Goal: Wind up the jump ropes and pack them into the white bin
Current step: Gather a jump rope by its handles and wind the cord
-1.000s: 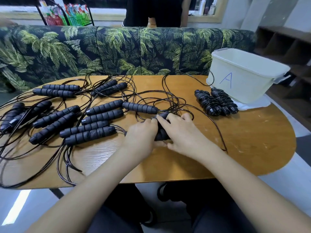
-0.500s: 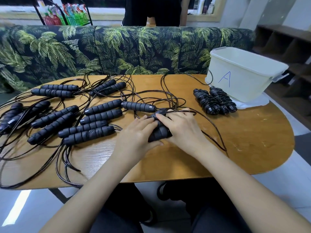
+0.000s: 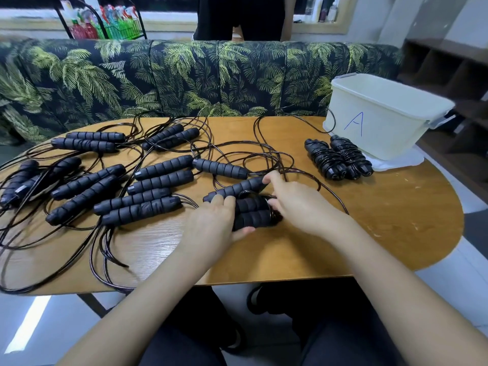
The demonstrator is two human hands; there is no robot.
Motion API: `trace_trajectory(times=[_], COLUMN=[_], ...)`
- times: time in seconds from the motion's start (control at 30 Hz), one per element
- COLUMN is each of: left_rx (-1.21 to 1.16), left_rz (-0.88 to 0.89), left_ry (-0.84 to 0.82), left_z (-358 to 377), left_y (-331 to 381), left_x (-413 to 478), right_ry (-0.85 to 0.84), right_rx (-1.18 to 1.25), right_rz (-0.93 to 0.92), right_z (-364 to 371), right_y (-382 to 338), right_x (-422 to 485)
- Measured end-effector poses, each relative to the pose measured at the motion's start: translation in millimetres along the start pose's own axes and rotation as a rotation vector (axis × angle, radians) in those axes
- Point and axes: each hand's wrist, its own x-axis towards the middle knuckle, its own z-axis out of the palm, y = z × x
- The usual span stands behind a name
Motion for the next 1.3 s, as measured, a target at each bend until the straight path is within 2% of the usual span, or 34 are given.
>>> trace_trajectory(times=[0.07,0.17,0.27,0.4,0.57,0.63,0.73,0.83,0.9,0.97,1.03,1.1,1.17,1.23,1.3], left_rx=[0.036,0.046,-0.024,-0.255,-0.543,-0.753,-1.177,-1.536,-1.689,-1.743,-1.637,-1.408,-1.132,-0.724,-0.324], left_rz=[-0.01,-0.098,-0.177,-0.278,-0.389,-0.442,-0.514,-0.548,-0.452,-0.324,-0.163,-0.006,0.146,0.336,0.466], left_ry=[0.055,0.031,0.023,0.095,0.232,0.248,0.178,0.017,-0.123,-0.252,-0.33,-0.419,-0.488,-0.439,-0.331], left_z=[-5,-16,-21,-20,-23,-24,-26,-31,-35,-37,-42,-53,-68,-81,-91], left_y=[5,13,15,7,-4,-8,-12,-8,-5,-9,-20,-34,-44,-45,-37], left_x=[0,5,10,16,26,31,36,36,35,35,32,30,33,39,43], right_ry=[0.077,0.177,0.251,0.327,0.441,0.488,0.43,0.234,0.147,0.065,-0.04,-0.155,-0.25,-0.33,-0.318], right_rx=[0.116,0.229,0.073,-0.015,0.156,0.244,0.626,1.031,1.107,1.029,0.901,0.762,0.583,0.329,0.072], right_rz=[0.048,0.087,0.075,0.105,0.176,0.17,0.11,0.04,0.007,-0.008,-0.015,-0.05,-0.194,-0.269,-0.324], right_z=[-1,-1,-4,-7,1,9,23,23,22,17,2,-16,-31,-36,-38], right_y=[1,-5,-11,-16,-18,-17,-7,-2,2,8,14,19,19,16,16], right_x=[0,-1,-5,-9,-10,-10,-7,-4,2,11,15,17,22,32,41])
